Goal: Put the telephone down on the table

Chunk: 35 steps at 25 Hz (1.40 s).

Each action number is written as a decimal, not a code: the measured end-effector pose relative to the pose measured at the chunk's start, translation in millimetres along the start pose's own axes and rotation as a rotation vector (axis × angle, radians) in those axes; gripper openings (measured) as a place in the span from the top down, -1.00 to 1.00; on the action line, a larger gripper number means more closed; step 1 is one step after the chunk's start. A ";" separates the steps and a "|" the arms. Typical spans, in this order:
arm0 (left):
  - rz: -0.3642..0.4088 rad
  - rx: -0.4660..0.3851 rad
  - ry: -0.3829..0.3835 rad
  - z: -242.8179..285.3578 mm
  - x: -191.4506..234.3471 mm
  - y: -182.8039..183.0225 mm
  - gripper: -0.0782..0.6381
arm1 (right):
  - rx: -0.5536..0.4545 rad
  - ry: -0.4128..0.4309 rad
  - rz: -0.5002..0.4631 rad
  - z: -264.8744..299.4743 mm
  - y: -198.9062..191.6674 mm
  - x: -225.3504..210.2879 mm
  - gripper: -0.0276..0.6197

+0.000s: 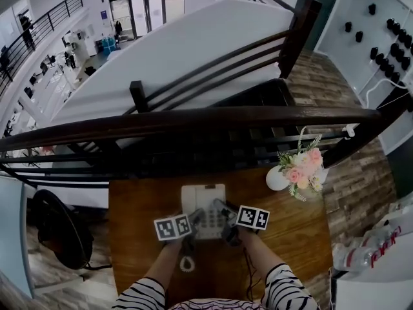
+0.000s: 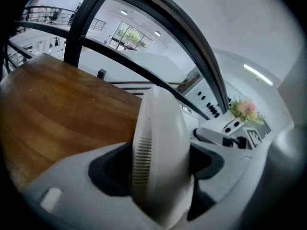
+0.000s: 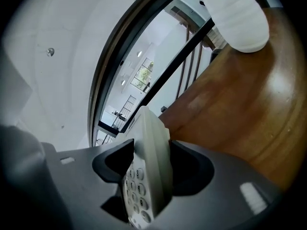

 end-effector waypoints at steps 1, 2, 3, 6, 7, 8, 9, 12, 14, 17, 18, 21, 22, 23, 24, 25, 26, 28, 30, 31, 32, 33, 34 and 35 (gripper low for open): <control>-0.001 0.002 0.006 1.2 0.1 -0.5 -0.16 | 0.004 -0.001 0.003 0.8 0.0 -1.6 0.19; -0.001 0.004 0.012 2.0 0.2 -1.0 -0.16 | 0.007 -0.001 0.006 1.5 -0.2 -3.0 0.18; 0.000 0.006 0.018 2.5 0.5 -1.2 -0.16 | 0.010 0.000 0.009 2.2 -0.3 -4.0 0.18; 0.004 0.000 0.026 2.2 1.2 -0.9 -0.16 | 0.014 0.008 0.015 4.7 -0.9 -5.5 0.17; 0.005 -0.004 0.027 1.5 1.0 -1.0 -0.16 | 0.015 0.010 0.018 5.1 -1.5 -5.9 0.17; 0.006 -0.007 0.027 1.0 0.6 -1.3 -0.17 | 0.015 0.011 0.022 5.0 -2.0 -6.7 0.16; 0.008 -0.010 0.026 1.1 -0.2 -1.9 -0.17 | 0.014 0.010 0.024 4.6 -2.5 -8.0 0.16; 0.017 -0.011 0.029 2.7 -2.2 -3.0 -0.19 | 0.012 0.006 0.022 4.3 -2.5 -10.9 0.16; 0.021 -0.012 0.029 3.0 -4.0 -2.7 -0.20 | 0.012 0.005 0.020 3.4 -1.0 -10.5 0.16; 0.028 -0.011 0.027 3.6 -5.4 -3.6 -0.21 | 0.009 -0.005 0.022 1.7 -0.2 -10.4 0.15; 0.034 -0.011 0.026 3.9 -5.3 -4.5 -0.21 | 0.008 -0.013 0.021 1.0 -0.6 -10.7 0.15; 0.050 -0.017 0.021 0.4 -3.9 -7.5 -0.22 | 0.003 -0.047 -0.002 -2.8 -3.7 -9.7 0.11; 0.053 -0.021 0.019 -2.0 -3.5 -8.3 -0.22 | -0.002 -0.058 -0.013 -4.7 -4.8 -8.9 0.11; 0.057 -0.025 0.016 -4.3 -3.8 -8.8 -0.22 | -0.009 -0.069 -0.025 -6.9 -5.5 -8.1 0.11; 0.061 -0.030 0.012 -6.5 -4.7 -9.2 -0.24 | -0.016 -0.080 -0.037 -9.8 -5.8 -7.3 0.11; 0.064 -0.035 0.007 -8.7 -6.3 -9.3 -0.25 | -0.023 -0.090 -0.050 -13.1 -5.9 -6.4 0.12; 0.066 -0.041 0.003 -11.1 -8.3 -9.3 -0.26 | -0.028 -0.097 -0.063 -16.9 -5.8 -5.0 0.12; 0.066 -0.054 0.001 -17.1 -12.2 -9.6 -0.28 | -0.036 -0.105 -0.087 -25.4 -6.2 -0.8 0.15; 0.070 -0.062 0.002 -24.9 -14.7 -12.3 -0.28 | -0.049 -0.109 -0.107 -35.1 -9.8 5.3 0.16; 0.073 -0.065 0.003 -29.0 -15.8 -14.3 -0.29 | -0.056 -0.111 -0.115 -40.4 -12.5 8.4 0.18; 0.075 -0.070 0.005 -33.4 -16.7 -16.2 -0.29 | -0.062 -0.112 -0.123 -45.7 -15.4 11.5 0.19; 0.076 -0.078 0.010 -38.1 -17.4 -17.8 -0.29 | -0.065 -0.112 -0.129 -50.7 -18.4 14.6 0.20; 0.076 -0.089 0.018 -43.4 -18.0 -19.3 -0.29 | -0.067 -0.111 -0.134 -55.5 -21.7 17.7 0.20; 0.075 -0.099 0.025 -48.9 -18.3 -21.1 -0.29 | -0.067 -0.108 -0.138 -60.4 -25.2 20.9 0.20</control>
Point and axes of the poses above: the fingertips, and each gripper's own axes: z forward along the fingers, x to its left, y out of its top, the point moved 6 cm from there along -z, backward along the fingers, and after that the axes turned 4 degrees about y, right-handed, at the moved point
